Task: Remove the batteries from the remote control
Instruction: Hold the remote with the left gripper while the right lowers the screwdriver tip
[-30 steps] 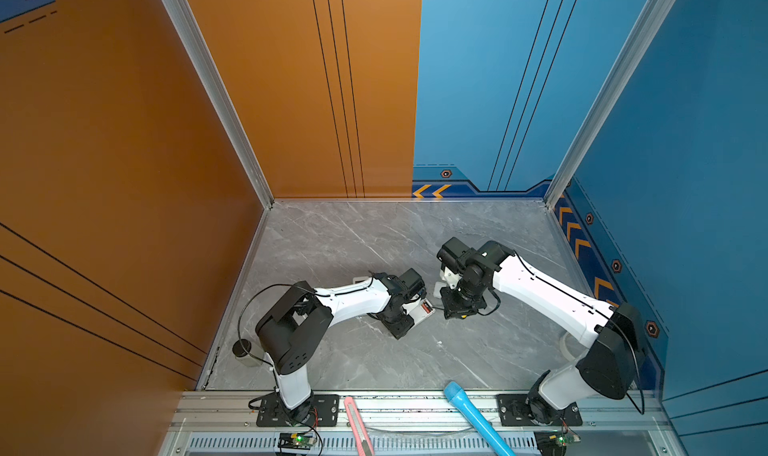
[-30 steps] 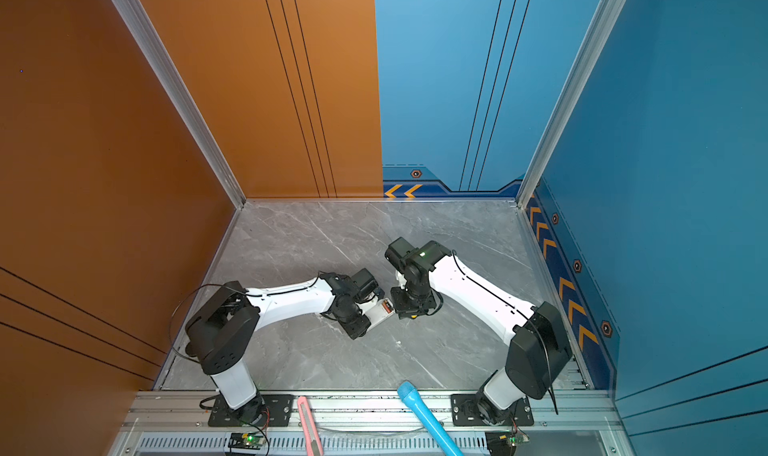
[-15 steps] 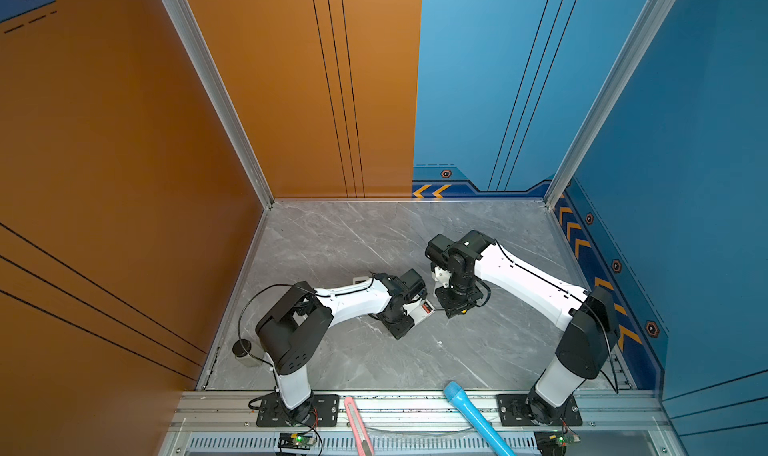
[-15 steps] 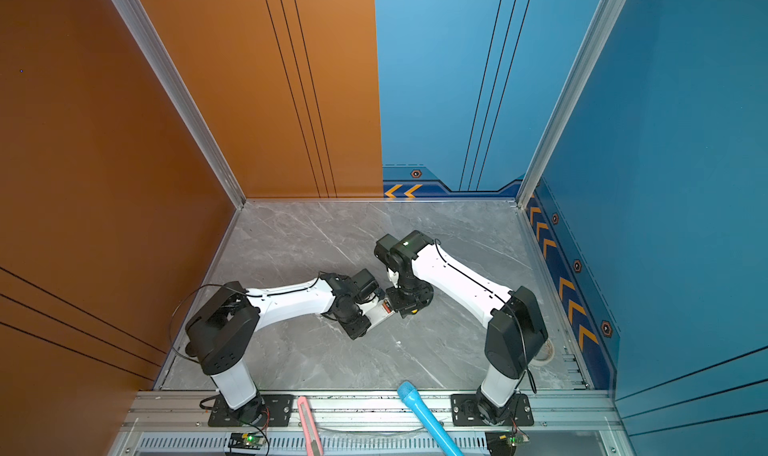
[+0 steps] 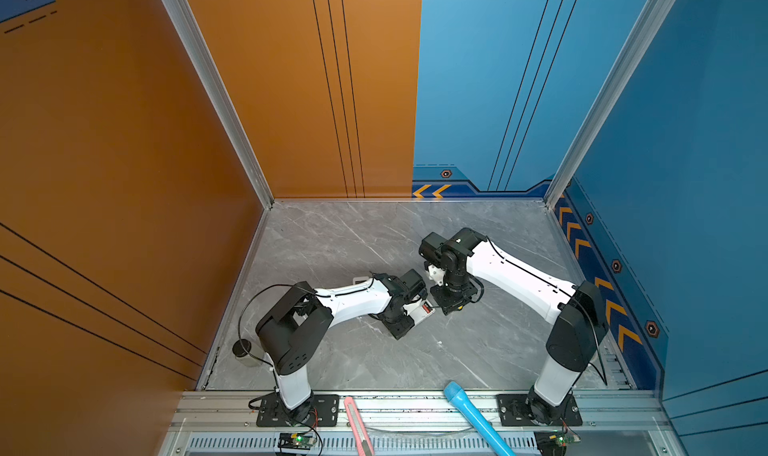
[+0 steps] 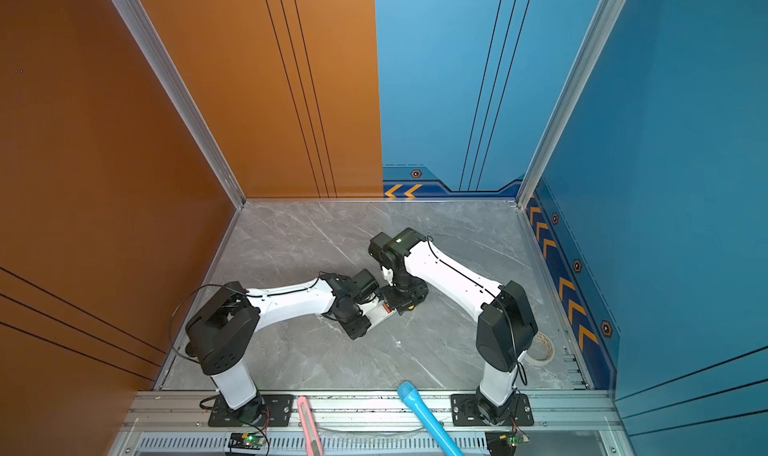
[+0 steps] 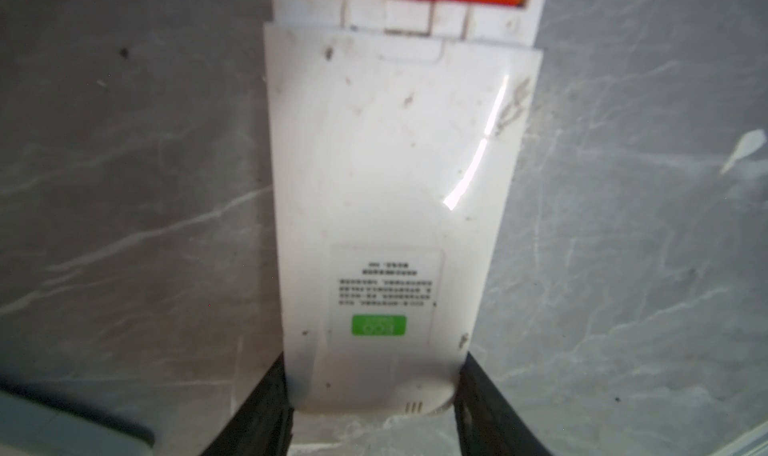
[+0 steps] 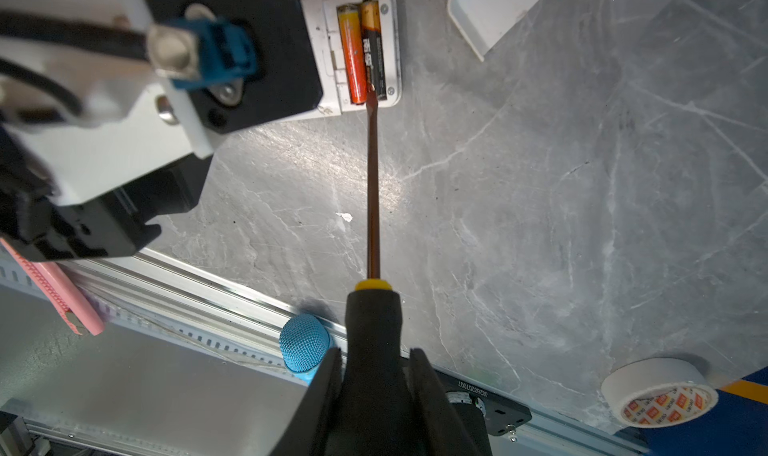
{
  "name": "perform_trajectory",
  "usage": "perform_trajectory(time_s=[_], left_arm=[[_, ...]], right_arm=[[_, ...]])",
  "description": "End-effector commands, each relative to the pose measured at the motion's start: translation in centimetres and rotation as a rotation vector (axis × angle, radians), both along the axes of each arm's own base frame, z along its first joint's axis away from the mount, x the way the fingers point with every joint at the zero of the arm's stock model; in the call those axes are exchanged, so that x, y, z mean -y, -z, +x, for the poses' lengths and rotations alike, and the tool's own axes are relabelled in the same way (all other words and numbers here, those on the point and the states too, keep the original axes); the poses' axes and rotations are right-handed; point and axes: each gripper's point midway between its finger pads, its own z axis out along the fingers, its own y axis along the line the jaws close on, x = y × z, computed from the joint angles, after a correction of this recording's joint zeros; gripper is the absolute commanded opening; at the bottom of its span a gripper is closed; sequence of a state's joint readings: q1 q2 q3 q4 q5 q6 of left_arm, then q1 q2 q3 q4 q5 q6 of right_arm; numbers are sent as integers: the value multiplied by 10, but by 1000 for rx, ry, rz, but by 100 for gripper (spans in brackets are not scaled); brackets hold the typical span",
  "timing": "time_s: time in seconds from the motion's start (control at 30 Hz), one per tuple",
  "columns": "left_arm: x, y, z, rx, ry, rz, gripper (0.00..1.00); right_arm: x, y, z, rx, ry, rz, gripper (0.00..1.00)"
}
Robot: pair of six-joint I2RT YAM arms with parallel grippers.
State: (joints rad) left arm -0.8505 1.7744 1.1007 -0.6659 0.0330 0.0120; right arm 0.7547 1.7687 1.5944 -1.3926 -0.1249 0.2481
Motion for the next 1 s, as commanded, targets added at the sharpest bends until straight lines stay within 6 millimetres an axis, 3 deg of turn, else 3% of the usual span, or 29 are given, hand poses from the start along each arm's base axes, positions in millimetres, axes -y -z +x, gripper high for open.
perform_trajectory(time_s=[0.0, 0.43, 0.7, 0.97], left_arm=[[7, -1, 1, 20, 27, -16, 35], [9, -2, 1, 28, 38, -17, 35], [9, -1, 0, 25, 39, -14, 34], [9, 0, -1, 24, 45, -12, 34]], right_arm=[[8, 0, -5, -23, -45, -60, 0], [8, 5, -2, -17, -62, -83, 0], [4, -5, -1, -1, -44, -47, 0], [4, 2, -2, -26, -54, -56, 0]])
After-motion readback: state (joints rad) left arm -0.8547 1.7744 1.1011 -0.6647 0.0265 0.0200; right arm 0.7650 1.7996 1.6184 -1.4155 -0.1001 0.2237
